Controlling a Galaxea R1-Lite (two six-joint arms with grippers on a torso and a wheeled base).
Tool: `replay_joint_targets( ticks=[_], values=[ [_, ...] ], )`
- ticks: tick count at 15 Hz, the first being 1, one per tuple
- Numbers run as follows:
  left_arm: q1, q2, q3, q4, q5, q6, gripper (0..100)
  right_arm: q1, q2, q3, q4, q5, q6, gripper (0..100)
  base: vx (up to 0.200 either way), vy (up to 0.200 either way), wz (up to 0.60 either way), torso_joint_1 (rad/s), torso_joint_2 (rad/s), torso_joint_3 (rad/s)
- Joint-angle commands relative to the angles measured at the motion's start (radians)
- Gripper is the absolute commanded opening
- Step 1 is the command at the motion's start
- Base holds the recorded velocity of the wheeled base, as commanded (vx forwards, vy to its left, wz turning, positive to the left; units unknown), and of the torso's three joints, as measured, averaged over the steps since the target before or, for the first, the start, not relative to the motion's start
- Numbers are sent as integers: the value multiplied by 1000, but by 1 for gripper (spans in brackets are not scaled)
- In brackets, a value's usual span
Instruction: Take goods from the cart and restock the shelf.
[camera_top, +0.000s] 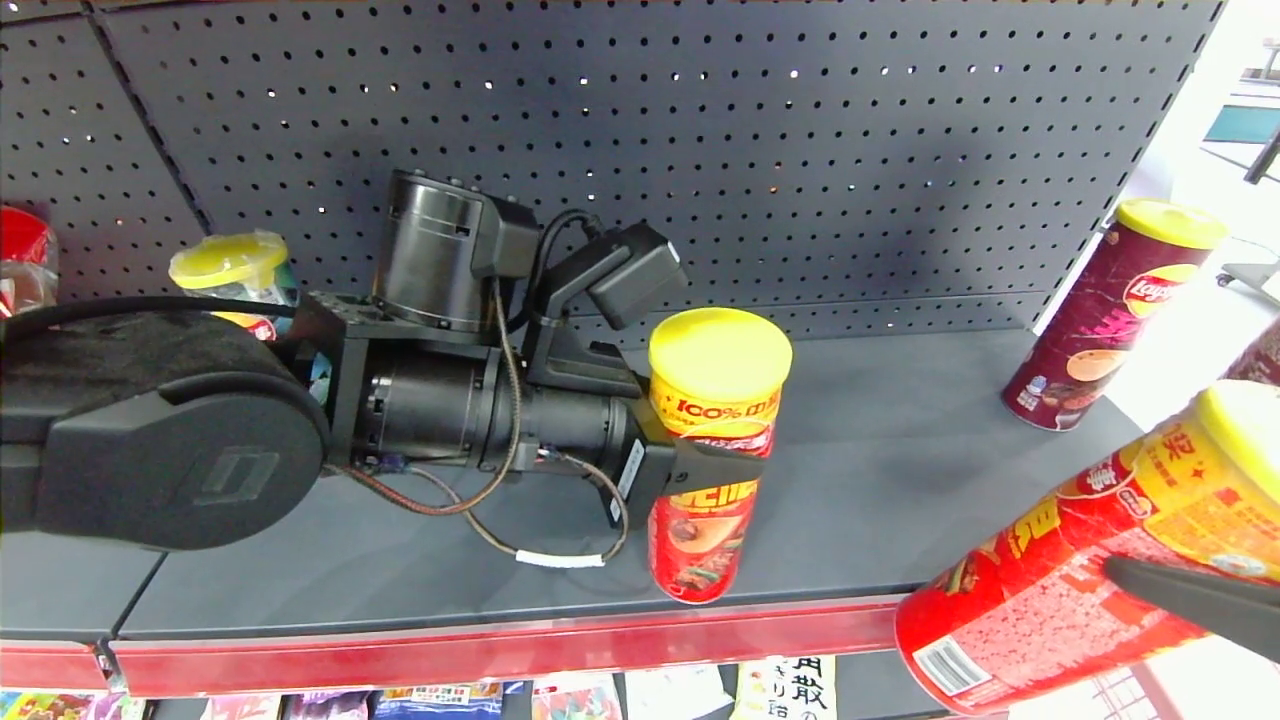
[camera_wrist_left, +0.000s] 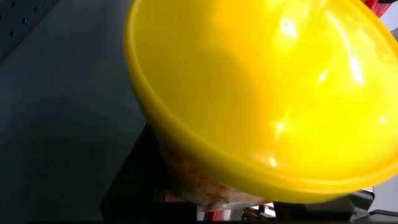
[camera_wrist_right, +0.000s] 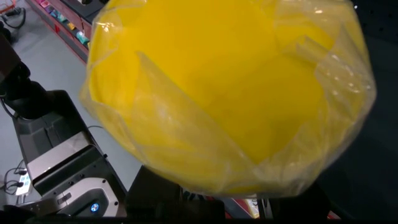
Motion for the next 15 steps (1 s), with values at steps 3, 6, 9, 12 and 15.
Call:
replay_joint_targets(
  ticks=[3,6,9,12,15],
  values=[
    [-5,3,13,-2,-1,1,100,1,5,0,0,1,0,0,0,0,0,0,0,0],
    [-3,0,40,-45,1,0,100,1,6,0,0,0,0,0,0,0,0,0,0,0],
    [-1,-14,66,-65,1,-2,100,1,29,-28,0,1,0,0,0,0,0,0,0,0],
    [5,-68,135,-68,13,3,100,17,146,-148,0,1,0,0,0,0,0,0,0,0],
    [40,-125,229,-111,50,8,100,30,279,-224,-5,0,-3,0,0,0,0,0,0,0]
  ],
)
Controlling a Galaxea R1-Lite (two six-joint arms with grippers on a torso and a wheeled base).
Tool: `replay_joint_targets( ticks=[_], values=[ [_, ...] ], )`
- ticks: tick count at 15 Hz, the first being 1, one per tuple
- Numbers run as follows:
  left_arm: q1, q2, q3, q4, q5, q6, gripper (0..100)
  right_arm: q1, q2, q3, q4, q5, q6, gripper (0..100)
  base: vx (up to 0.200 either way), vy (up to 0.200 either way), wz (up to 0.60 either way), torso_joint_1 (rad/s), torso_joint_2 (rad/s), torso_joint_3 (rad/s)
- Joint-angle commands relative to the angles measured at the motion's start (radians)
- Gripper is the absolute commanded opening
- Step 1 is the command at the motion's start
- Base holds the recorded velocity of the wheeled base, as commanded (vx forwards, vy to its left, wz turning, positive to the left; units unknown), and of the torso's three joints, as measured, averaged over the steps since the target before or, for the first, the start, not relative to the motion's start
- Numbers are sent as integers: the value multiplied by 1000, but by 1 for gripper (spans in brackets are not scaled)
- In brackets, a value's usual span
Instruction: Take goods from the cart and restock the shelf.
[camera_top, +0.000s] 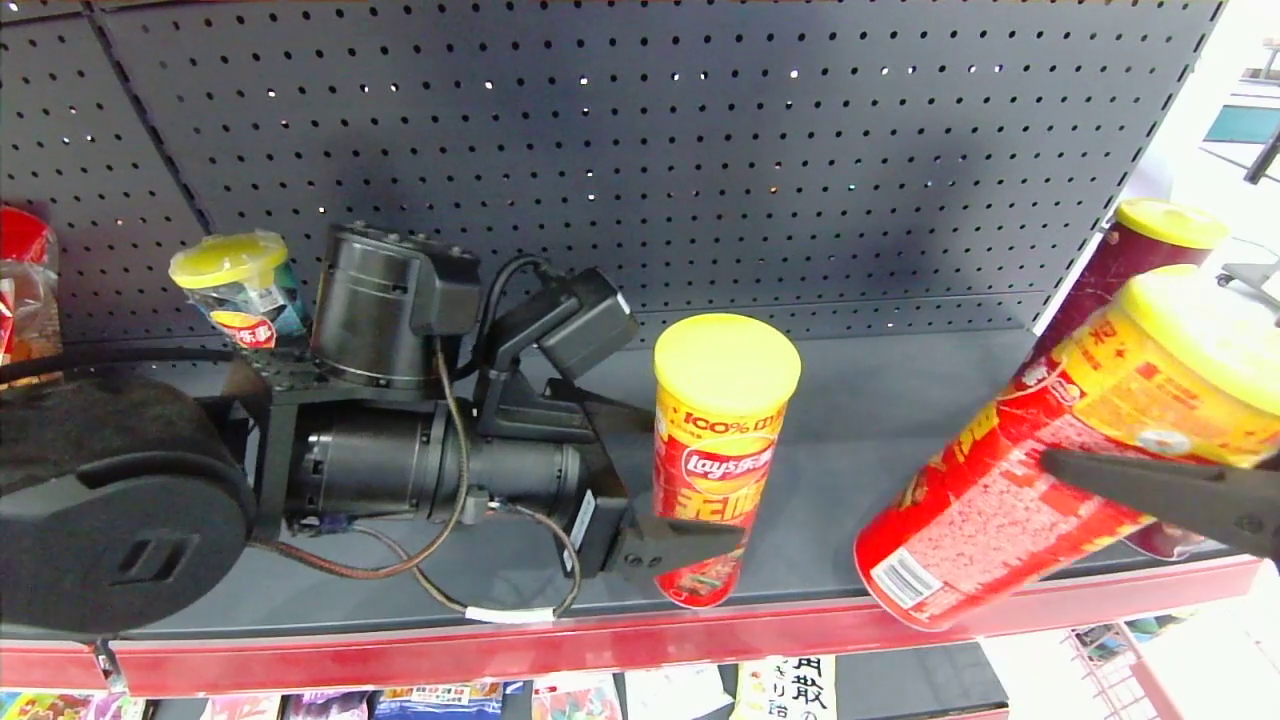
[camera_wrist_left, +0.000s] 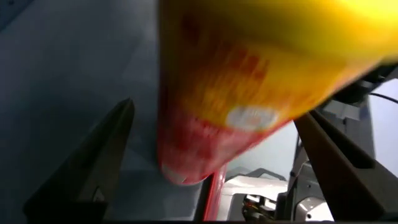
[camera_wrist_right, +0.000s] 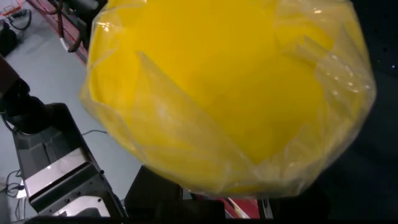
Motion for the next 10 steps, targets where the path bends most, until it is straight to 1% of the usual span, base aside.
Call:
replay_joint_targets(
  ticks=[1,2,3,4,6,8,9,10],
  values=[
    [30,-57,84,-51,9,1,100,7,153,-87,-4,-1,-4,0,0,0,0,0,0,0],
    [36,-64,107,-70,12,1,100,7,173,-101,-4,-1,-4,0,0,0,0,0,0,0],
    [48,-98,186,-126,34,2,100,7,231,-134,-5,-2,-9,0,0,0,0,0,0,0],
    [48,-129,230,-145,57,-4,100,6,269,-161,-8,-5,-12,0,0,0,0,0,0,0],
    [59,-183,279,-145,72,-7,100,3,340,-227,-7,-2,-24,0,0,0,0,0,0,0],
    [70,-221,307,-145,112,-11,100,6,427,-297,-8,-10,-70,0,0,0,0,0,0,0],
    [70,-256,321,-145,133,-45,100,4,481,-340,-10,-11,-113,0,0,0,0,0,0,0],
    [70,-282,330,-140,138,-71,100,6,519,-380,-8,-11,-127,0,0,0,0,0,0,0]
  ],
)
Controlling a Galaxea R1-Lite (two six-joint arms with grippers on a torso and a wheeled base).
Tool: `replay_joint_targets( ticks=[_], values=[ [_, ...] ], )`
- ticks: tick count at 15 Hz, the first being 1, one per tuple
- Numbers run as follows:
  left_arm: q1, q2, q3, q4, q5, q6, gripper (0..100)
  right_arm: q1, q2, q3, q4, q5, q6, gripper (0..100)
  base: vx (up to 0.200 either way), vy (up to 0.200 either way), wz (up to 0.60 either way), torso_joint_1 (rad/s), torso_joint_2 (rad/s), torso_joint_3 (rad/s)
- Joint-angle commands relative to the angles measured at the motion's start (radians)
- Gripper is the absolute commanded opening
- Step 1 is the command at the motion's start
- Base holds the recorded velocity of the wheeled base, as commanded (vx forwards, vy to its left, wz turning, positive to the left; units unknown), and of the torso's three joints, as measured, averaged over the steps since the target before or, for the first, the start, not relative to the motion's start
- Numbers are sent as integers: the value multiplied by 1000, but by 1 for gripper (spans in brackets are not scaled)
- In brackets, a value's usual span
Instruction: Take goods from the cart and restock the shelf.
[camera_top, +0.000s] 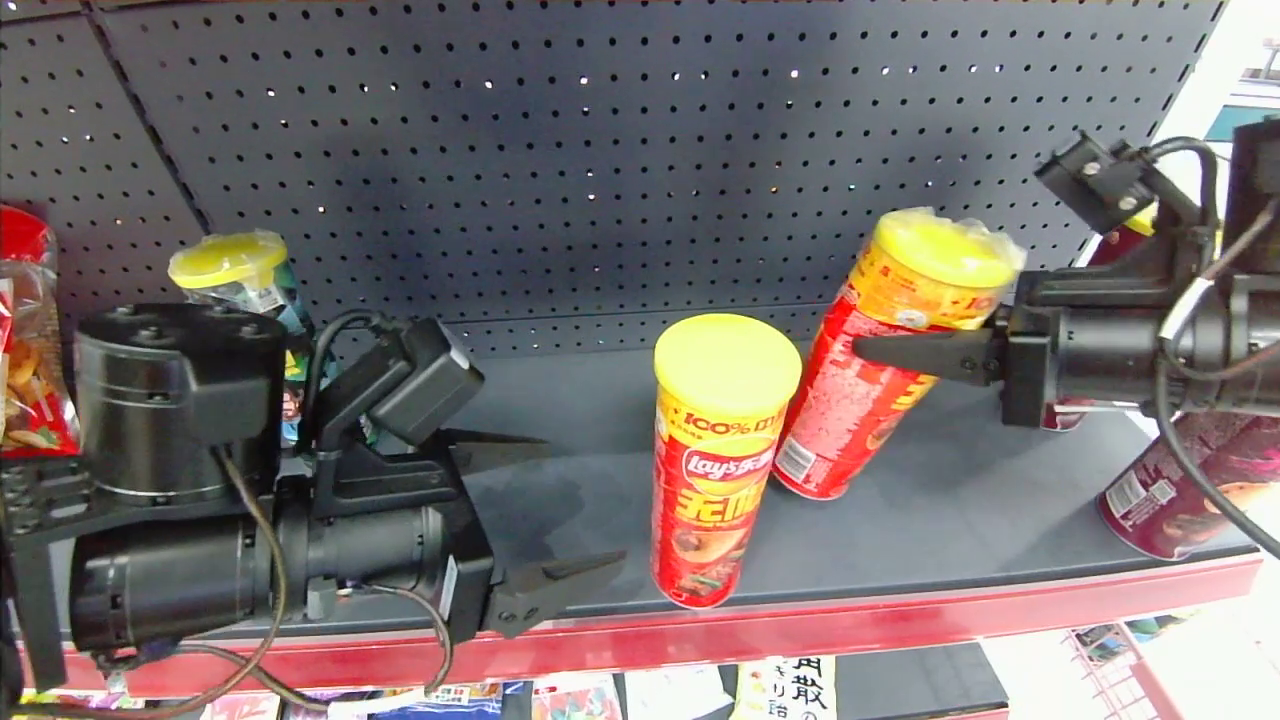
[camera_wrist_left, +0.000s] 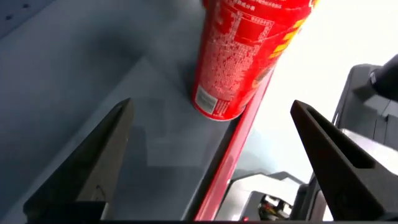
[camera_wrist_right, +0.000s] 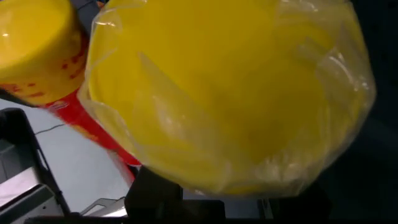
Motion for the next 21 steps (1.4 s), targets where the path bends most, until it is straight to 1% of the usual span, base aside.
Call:
replay_joint_targets(
  ticks=[1,3,5,8,10,11,13,14,15,17,21],
  values=[
    [1,-76,29,3,13,-22,100,5,139,-105,-1,-1,-25,0,0,0,0,0,0,0],
    [3,-96,58,3,45,-22,100,23,199,-171,-3,-3,-25,0,0,0,0,0,0,0],
    [3,-103,69,6,87,-22,100,31,237,-207,-1,-8,-27,0,0,0,0,0,0,0],
    [4,-105,68,22,91,-22,100,31,279,-240,-9,-18,-37,0,0,0,0,0,0,0],
    [4,-105,68,19,93,-22,100,34,288,-250,-7,-51,-54,0,0,0,0,0,0,0],
    [4,-105,66,17,91,-22,100,57,291,-258,-4,-52,-53,0,0,0,0,0,0,0],
    [17,-106,63,14,85,-22,100,71,325,-292,-4,-54,-51,0,0,0,0,0,0,0],
    [15,-106,63,14,85,-22,100,71,326,-295,-6,-54,-51,0,0,0,0,0,0,0],
    [17,-109,60,16,85,-24,100,86,353,-326,-6,-54,-51,0,0,0,0,0,0,0],
    [17,-117,65,17,91,-33,100,89,360,-332,-6,-55,-51,0,0,0,0,0,0,0],
    [17,-116,65,20,90,-35,100,91,363,-332,-1,-55,-48,0,0,0,0,0,0,0]
  ],
)
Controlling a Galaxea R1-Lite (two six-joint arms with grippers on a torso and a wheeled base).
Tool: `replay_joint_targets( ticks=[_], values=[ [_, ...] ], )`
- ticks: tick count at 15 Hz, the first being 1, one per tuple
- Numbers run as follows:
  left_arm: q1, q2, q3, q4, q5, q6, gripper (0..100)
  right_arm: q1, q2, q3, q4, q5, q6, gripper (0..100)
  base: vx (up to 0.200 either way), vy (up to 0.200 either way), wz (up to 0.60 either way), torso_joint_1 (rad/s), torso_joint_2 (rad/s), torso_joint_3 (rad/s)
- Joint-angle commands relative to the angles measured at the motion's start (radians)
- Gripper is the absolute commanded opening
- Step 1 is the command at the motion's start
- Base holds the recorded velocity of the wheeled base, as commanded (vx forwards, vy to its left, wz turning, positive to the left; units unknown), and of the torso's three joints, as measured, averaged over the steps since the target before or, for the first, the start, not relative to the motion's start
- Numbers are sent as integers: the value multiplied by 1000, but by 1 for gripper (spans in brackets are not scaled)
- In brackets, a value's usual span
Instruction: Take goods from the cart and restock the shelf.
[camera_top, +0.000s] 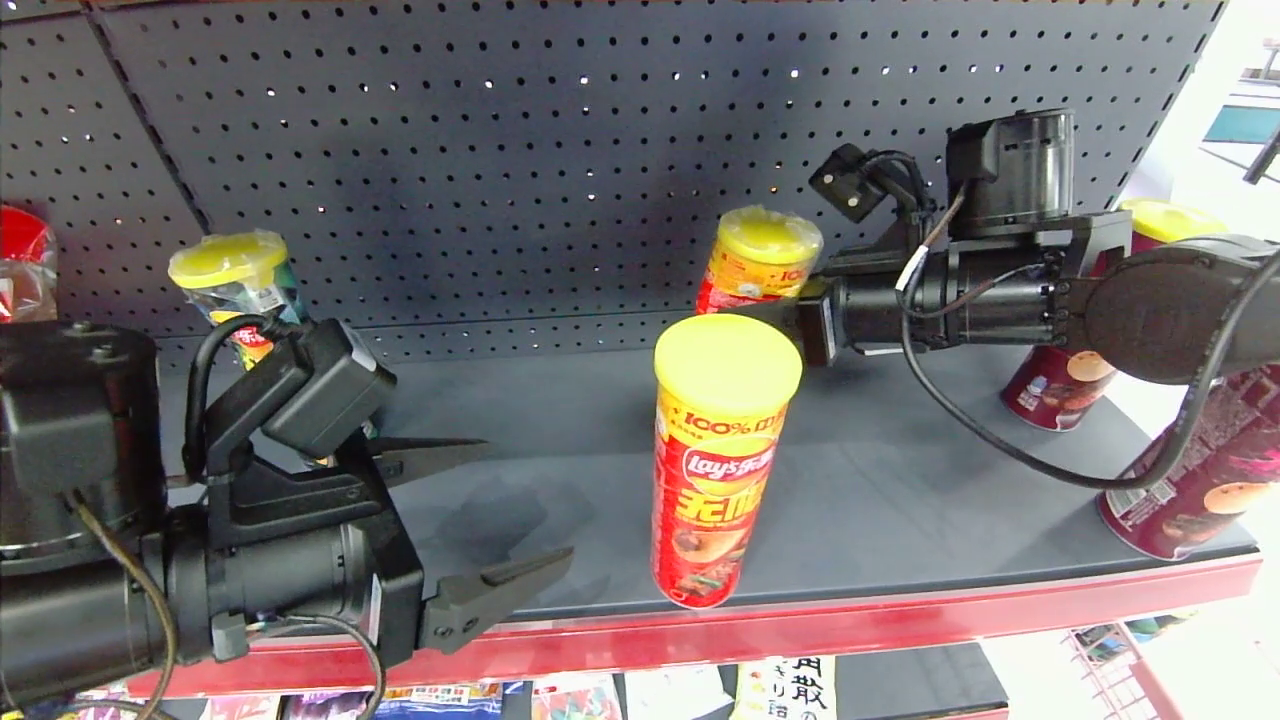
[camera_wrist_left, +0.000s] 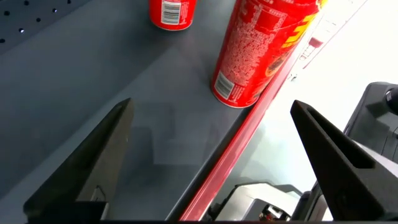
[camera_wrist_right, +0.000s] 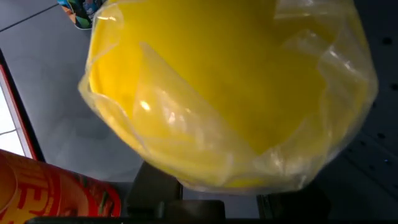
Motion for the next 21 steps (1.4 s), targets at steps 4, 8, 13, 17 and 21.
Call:
replay_joint_targets(
  ticks=[4,8,13,17,21],
  values=[
    [-3,5,1,1,0,-28,100,10,-2,1,4,-2,7,0,0,0,0,0,0,0],
    [-3,8,1,0,0,-28,100,17,-20,6,3,-16,8,100,0,0,0,0,0,0],
    [-5,23,2,0,20,-20,100,24,-184,161,3,-60,22,100,0,0,0,0,0,0],
    [-5,46,2,-2,35,-17,100,24,-380,359,4,-111,57,100,0,0,0,0,0,0],
    [-17,89,-1,-5,78,-15,100,72,-647,653,4,-118,57,100,0,0,0,0,0,0]
  ],
)
